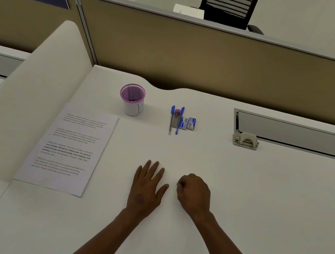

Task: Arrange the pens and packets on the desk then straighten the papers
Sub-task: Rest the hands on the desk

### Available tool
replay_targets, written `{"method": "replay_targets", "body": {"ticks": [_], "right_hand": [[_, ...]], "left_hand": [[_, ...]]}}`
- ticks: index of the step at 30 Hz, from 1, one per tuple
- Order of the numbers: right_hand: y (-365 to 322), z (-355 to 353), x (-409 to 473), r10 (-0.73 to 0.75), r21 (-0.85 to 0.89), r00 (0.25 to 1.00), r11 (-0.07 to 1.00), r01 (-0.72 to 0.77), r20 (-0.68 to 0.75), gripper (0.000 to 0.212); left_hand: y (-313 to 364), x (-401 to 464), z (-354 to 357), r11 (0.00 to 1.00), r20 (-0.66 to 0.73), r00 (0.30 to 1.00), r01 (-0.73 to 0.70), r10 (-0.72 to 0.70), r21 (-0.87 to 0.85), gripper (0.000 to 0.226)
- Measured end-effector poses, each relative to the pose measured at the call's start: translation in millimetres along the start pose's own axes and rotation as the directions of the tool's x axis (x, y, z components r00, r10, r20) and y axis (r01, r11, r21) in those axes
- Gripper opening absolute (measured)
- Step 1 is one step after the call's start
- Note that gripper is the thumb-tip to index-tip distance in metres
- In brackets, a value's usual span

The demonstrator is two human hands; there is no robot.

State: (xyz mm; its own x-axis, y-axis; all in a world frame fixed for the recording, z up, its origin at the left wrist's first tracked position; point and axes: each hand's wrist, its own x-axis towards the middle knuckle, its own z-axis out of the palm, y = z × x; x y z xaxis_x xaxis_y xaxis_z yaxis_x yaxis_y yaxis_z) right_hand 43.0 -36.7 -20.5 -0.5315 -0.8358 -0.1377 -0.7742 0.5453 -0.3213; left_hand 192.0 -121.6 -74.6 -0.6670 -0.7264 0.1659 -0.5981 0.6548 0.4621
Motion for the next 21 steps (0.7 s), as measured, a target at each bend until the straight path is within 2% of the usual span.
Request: {"method": "replay_targets", "body": {"ticks": [6, 8, 9, 10, 11, 12, 13, 14, 17, 21], "right_hand": [[-3, 5, 3, -0.040, -0.154, 0.997, 0.987, 0.051, 0.073, 0.022], [-5, 3, 7, 0.010, -0.125, 0.994, 0.992, 0.004, 0.110, 0.021], [-8, 0, 11, 0.067, -0.019, 0.989, 0.998, -0.065, 0.131, 0.021], [-12, -5, 17, 0.136, 0.170, 0.976, 0.971, -0.165, 0.170, 0.019], [-18, -12, 24, 0.192, 0.393, 0.953, 0.878, -0.274, 0.236, 0.017], [-25, -21, 33, 0.215, 0.569, 0.926, 0.738, -0.363, 0.312, 0.015], [-34, -31, 44, 0.200, 0.679, 0.907, 0.608, -0.412, 0.372, 0.014], [-45, -41, 57, 0.162, 0.734, 0.904, 0.536, -0.417, 0.395, 0.012], [-88, -70, 106, 0.063, 0.804, 0.947, 0.512, -0.301, 0.314, 0.009], [-152, -101, 176, -0.005, 0.769, 0.993, 0.633, -0.090, 0.120, 0.007]], "left_hand": [[-9, -3, -5, 1.000, 0.078, 0.997, -0.028, 0.028, -0.006, 0.058], [-10, -3, -6, 1.000, 0.082, 0.996, -0.023, 0.024, -0.022, 0.058], [-10, -3, -8, 0.999, 0.073, 0.997, -0.005, 0.008, -0.039, 0.058], [-10, -1, -10, 0.998, 0.054, 0.998, 0.020, -0.017, -0.056, 0.058], [-11, 1, -13, 0.997, 0.027, 0.999, 0.044, -0.042, -0.059, 0.058], [-13, 5, -16, 0.997, 0.000, 0.998, 0.064, -0.064, -0.044, 0.058], [-17, 9, -20, 0.996, -0.021, 0.996, 0.086, -0.086, -0.017, 0.059], [-21, 14, -24, 0.993, -0.026, 0.993, 0.117, -0.117, 0.009, 0.061], [-42, 25, -34, 0.972, 0.035, 0.974, 0.222, -0.225, 0.078, 0.069], [-59, 26, -35, 0.968, 0.091, 0.974, 0.193, -0.209, 0.158, 0.073]]}}
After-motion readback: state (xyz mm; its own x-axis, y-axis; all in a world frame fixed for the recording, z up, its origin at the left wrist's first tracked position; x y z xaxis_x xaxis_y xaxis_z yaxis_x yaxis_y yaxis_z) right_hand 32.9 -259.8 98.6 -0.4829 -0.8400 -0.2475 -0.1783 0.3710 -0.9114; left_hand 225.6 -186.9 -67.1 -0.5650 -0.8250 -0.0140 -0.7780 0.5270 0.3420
